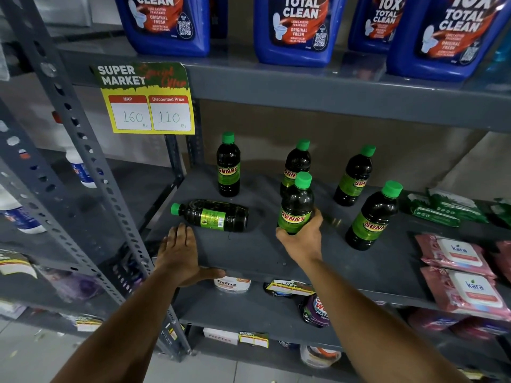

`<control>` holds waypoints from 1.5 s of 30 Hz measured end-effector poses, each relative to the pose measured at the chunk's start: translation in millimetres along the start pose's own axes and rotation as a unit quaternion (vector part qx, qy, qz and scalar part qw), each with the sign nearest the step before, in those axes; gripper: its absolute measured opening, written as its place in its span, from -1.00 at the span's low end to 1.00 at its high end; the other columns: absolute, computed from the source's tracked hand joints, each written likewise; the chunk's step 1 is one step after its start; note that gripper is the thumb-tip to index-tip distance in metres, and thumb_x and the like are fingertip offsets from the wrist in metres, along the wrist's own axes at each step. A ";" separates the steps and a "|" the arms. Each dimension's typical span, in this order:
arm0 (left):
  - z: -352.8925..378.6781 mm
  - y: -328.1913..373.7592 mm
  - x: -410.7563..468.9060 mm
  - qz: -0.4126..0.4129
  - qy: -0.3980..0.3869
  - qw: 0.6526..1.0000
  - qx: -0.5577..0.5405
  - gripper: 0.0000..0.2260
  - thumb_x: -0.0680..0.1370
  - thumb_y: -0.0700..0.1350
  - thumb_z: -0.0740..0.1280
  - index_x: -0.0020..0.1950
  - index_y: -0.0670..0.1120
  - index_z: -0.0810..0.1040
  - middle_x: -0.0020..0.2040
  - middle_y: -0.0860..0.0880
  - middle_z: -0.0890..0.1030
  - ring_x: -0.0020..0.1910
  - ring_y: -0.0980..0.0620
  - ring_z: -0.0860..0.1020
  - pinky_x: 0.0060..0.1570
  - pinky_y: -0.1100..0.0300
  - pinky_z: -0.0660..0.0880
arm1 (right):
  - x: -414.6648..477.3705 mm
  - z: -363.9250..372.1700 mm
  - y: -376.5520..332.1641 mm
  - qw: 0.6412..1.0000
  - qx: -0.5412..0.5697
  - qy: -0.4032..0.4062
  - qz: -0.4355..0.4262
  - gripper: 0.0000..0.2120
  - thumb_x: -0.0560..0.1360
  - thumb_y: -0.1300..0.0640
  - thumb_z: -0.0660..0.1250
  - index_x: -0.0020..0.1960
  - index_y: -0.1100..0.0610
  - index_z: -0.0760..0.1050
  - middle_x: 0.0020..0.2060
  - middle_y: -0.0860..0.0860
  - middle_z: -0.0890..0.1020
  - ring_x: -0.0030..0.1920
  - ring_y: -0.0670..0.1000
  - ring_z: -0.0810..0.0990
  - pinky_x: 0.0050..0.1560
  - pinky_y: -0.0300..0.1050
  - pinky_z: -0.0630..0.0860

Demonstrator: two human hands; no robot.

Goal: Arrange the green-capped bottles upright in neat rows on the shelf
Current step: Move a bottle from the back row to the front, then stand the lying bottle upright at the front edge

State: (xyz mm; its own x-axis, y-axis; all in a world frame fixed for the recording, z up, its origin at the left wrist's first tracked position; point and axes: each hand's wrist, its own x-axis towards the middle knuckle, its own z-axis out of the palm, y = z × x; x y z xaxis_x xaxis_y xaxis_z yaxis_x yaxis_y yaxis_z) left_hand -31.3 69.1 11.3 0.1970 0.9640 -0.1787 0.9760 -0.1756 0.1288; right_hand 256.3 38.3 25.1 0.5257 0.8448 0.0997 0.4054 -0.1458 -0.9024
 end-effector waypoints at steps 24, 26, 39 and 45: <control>-7.9 -12.0 0.0 -0.046 -0.029 0.998 -0.015 0.51 -0.04 0.74 0.11 0.54 -0.26 -0.31 0.58 -0.27 -0.27 0.56 -0.25 -0.24 0.53 -0.13 -0.16 | -10.8 95.6 -80.3 0.835 -0.409 -0.161 -0.331 -0.18 0.33 -0.19 0.47 0.43 0.15 0.27 0.30 0.15 0.40 0.28 0.20 0.36 0.24 0.10 0.35; -8.5 -11.2 -0.5 -0.047 -0.035 0.998 -0.013 0.49 -0.01 0.73 0.13 0.54 -0.25 -0.32 0.57 -0.26 -0.29 0.55 -0.25 -0.26 0.52 -0.14 -0.18 | -6.7 103.0 -83.7 0.821 -0.437 -0.162 -0.329 -0.19 0.30 -0.23 0.49 0.39 0.12 0.30 0.27 0.14 0.40 0.24 0.21 0.37 0.17 0.12 0.37; -6.4 -12.2 0.6 -0.049 -0.034 0.998 -0.021 0.51 -0.04 0.72 0.14 0.53 -0.27 -0.33 0.57 -0.27 -0.28 0.55 -0.25 -0.26 0.50 -0.13 -0.17 | 6.1 109.7 -71.8 0.893 -0.325 -0.143 -0.276 -0.33 0.35 -0.17 0.41 0.35 0.16 0.43 0.19 0.16 0.46 0.16 0.25 0.42 0.16 0.07 0.41; -6.0 -13.1 0.8 -0.044 -0.027 0.998 -0.025 0.52 -0.07 0.73 0.10 0.54 -0.26 -0.33 0.57 -0.26 -0.29 0.55 -0.24 -0.27 0.52 -0.15 -0.16 | -6.2 110.9 -58.7 0.946 -0.173 -0.110 -0.251 -0.31 0.43 -0.17 0.41 0.40 0.20 0.36 0.23 0.18 0.43 0.20 0.22 0.37 0.24 0.09 0.32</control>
State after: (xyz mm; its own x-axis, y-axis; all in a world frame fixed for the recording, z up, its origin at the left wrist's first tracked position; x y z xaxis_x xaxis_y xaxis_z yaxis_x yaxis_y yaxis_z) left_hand -44.5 73.3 15.3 0.1167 0.9626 -0.2445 0.9842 -0.0792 0.1582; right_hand 146.3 98.8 30.9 0.0480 0.9335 0.3554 0.8037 0.1752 -0.5687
